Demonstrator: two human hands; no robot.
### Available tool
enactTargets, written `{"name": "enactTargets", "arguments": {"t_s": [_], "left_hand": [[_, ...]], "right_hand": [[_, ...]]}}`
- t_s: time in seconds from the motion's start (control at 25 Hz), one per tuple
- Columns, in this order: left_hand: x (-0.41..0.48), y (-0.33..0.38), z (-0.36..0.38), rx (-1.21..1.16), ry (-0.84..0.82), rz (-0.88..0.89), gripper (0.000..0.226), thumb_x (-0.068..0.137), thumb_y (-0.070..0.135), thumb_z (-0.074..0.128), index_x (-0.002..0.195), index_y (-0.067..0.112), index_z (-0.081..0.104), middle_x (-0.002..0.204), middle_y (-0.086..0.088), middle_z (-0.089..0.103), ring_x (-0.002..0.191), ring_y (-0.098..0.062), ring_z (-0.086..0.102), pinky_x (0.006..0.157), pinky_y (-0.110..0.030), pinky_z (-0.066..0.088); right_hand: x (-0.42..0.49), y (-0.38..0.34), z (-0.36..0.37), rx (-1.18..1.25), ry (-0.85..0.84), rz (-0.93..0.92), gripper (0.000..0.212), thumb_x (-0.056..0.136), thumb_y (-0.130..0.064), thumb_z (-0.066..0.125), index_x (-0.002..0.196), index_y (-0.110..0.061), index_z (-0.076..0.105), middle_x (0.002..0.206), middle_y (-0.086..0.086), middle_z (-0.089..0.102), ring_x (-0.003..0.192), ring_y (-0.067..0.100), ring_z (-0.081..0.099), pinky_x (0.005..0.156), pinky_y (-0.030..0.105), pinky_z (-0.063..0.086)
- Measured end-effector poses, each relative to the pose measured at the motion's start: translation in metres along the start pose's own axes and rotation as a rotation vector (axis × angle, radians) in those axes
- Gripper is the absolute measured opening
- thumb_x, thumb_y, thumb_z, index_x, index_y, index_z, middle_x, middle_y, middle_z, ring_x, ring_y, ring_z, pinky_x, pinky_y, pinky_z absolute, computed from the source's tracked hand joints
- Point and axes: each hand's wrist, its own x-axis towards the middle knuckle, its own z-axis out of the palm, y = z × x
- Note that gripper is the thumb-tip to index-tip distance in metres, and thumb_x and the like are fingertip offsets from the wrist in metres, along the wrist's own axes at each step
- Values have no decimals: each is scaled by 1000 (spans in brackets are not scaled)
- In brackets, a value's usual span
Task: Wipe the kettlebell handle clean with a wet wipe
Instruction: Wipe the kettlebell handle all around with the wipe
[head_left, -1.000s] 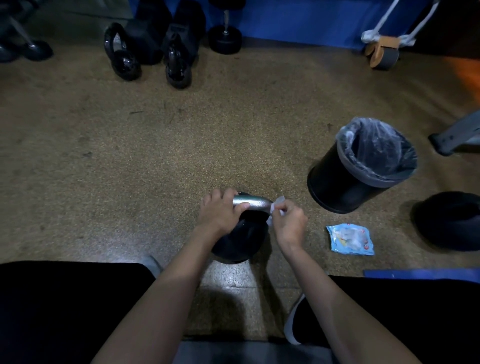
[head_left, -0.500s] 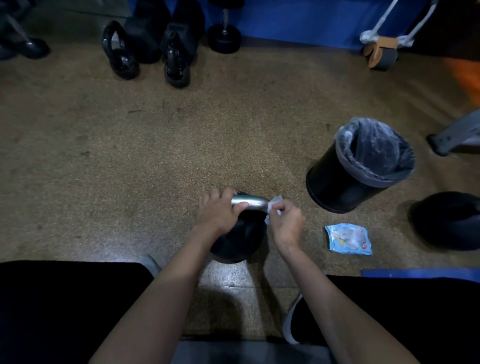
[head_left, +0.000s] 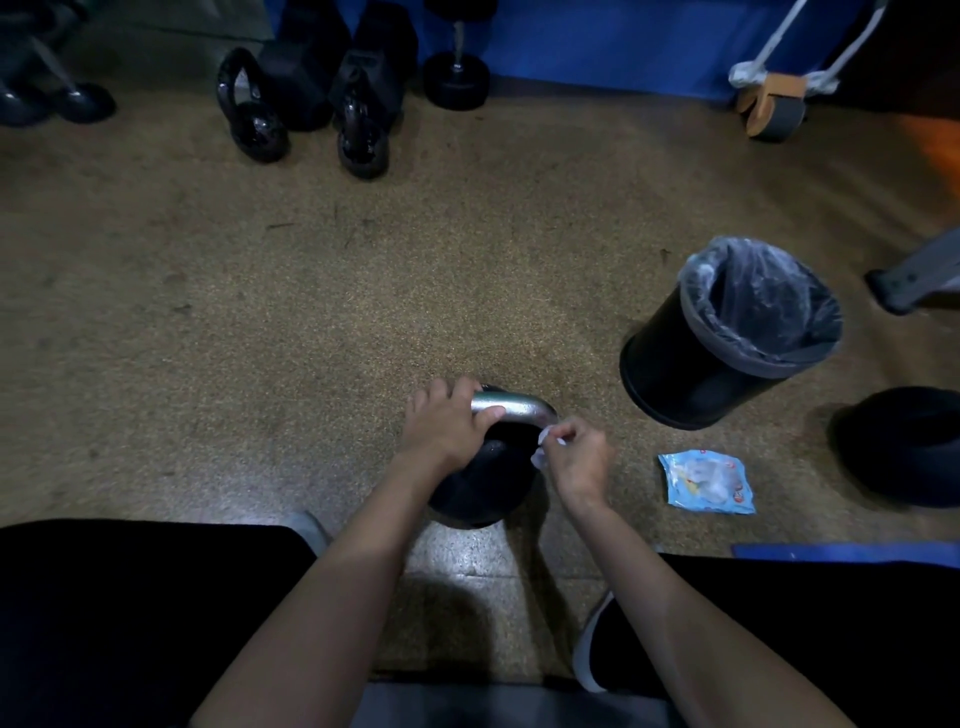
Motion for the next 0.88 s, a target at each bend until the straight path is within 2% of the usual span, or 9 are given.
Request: {"name": "enactTargets", "arguments": {"t_s": [0.08, 0.12, 0.28, 0.32, 0.44, 0.56, 0.64, 0.76, 0.88], "left_hand": [[0, 0, 1, -7, 0, -3, 52, 91, 57, 37, 132, 24, 40, 131, -15, 43, 122, -35, 39, 110, -42, 25], [1, 0, 1, -12, 0, -5, 52, 91, 56, 38, 132, 24, 40, 131, -15, 43, 122, -35, 39, 110, -42, 25], [-1, 0, 0, -7, 10, -4, 52, 91, 56, 38, 132, 24, 40, 132, -15, 43, 122, -35, 39, 109, -42, 25], [-1, 0, 0, -4, 10, -2, 52, 91, 56, 38, 132, 24, 40, 132, -15, 43, 122, -35, 38, 109, -42, 25], [-1, 0, 0, -6, 12, 2, 52, 91, 56, 38, 132, 23, 40, 132, -15, 43, 123, -35, 38, 109, -42, 25], [-1, 0, 0, -2, 21, 3, 52, 91, 56, 39, 132, 23, 41, 132, -16, 44, 122, -36, 39, 109, -42, 25], [-2, 0, 0, 1, 22, -1, 52, 91, 56, 39, 132, 23, 41, 132, -16, 43, 122, -36, 39, 108, -42, 25], [-1, 1, 0, -11, 13, -10, 52, 91, 56, 39, 132, 24, 41, 132, -15, 43, 123, -36, 39, 109, -42, 25], [-1, 1, 0, -7, 11, -13, 52, 91, 56, 39, 132, 24, 40, 132, -15, 43, 123, -36, 39, 109, -42, 25]], "right_hand": [[-1, -3, -1, 51, 11, -18, 17, 75, -1, 59, 65, -13, 64, 67, 0, 68, 54, -1, 63, 64, 15, 53], [-3, -4, -2, 46, 26, -29, 17, 75, -1, 59, 64, -13, 63, 67, -2, 67, 55, -2, 62, 63, 13, 51], [-2, 2, 2, 82, -6, 48, 20, 76, -2, 60, 62, -17, 62, 65, 1, 68, 59, 19, 69, 69, 38, 59], [-1, 2, 3, 104, -6, 68, 21, 76, -1, 60, 62, -17, 62, 64, 2, 68, 59, 20, 69, 71, 39, 59], [-4, -3, 1, 102, 32, 48, 20, 75, 0, 60, 63, -16, 63, 64, -3, 66, 65, 17, 66, 74, 27, 53], [-10, -4, 3, 98, 1, 50, 18, 77, -3, 60, 64, -15, 63, 60, -3, 65, 57, 14, 64, 64, 18, 49], [-10, 0, 7, 91, 7, 61, 20, 77, -5, 62, 63, -19, 63, 62, -2, 66, 59, 15, 64, 64, 20, 50], [-14, 2, 12, 131, 46, 36, 20, 75, -11, 62, 60, -24, 62, 67, -4, 70, 68, 19, 69, 75, 30, 55], [-17, 0, 12, 106, 35, 53, 19, 78, -7, 63, 65, -21, 65, 68, -3, 67, 71, 17, 65, 75, 25, 49]]}}
